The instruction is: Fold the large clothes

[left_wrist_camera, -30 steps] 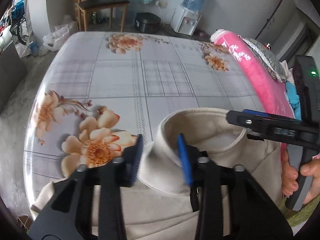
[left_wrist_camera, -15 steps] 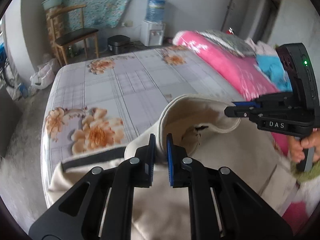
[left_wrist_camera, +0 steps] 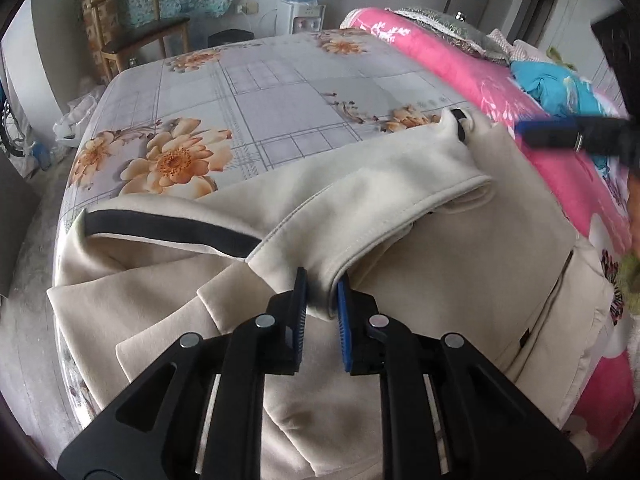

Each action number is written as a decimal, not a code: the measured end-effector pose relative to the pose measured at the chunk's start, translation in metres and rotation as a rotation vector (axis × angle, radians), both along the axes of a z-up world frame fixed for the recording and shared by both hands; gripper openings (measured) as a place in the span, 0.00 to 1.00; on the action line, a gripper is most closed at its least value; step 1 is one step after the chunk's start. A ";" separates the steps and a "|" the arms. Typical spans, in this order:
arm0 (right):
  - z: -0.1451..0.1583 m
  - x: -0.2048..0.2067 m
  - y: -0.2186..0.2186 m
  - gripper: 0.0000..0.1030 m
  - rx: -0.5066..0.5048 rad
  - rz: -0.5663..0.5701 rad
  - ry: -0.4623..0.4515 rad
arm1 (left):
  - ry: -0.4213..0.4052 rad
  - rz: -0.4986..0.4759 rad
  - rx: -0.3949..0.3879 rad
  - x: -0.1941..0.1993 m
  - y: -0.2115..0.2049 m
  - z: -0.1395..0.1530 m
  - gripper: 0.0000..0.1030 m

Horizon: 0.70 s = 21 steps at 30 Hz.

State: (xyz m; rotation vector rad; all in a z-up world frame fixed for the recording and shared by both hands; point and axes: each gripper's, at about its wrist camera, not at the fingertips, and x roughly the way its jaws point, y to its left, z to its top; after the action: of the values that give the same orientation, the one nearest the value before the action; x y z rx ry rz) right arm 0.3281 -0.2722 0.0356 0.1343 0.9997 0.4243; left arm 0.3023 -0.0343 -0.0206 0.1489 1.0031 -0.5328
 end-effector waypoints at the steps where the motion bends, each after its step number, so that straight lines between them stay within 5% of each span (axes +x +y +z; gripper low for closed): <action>1: 0.002 0.006 0.002 0.27 0.019 -0.004 -0.005 | 0.005 0.002 0.000 0.000 0.001 0.000 0.13; 5: -0.026 0.033 0.023 0.27 0.023 0.012 0.062 | 0.017 -0.006 -0.015 -0.003 0.000 0.003 0.23; 10: -0.087 0.031 0.048 0.27 -0.149 0.038 0.154 | -0.022 -0.081 -0.125 -0.021 0.011 0.026 0.32; 13: -0.085 0.023 0.049 0.27 -0.155 0.032 0.120 | -0.053 -0.070 -0.164 -0.017 0.010 0.037 0.32; 17: -0.065 0.021 0.044 0.27 -0.158 -0.008 0.093 | -0.044 0.020 -0.055 0.013 -0.009 0.025 0.32; 21: -0.062 0.018 0.026 0.28 -0.152 -0.066 0.065 | 0.002 0.008 0.080 0.022 -0.023 -0.008 0.32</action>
State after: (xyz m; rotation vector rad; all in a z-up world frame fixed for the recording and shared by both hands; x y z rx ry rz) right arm 0.3457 -0.2460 -0.0260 0.0438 1.0845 0.2840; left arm 0.3245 -0.0577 -0.0287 0.2156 1.0269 -0.4852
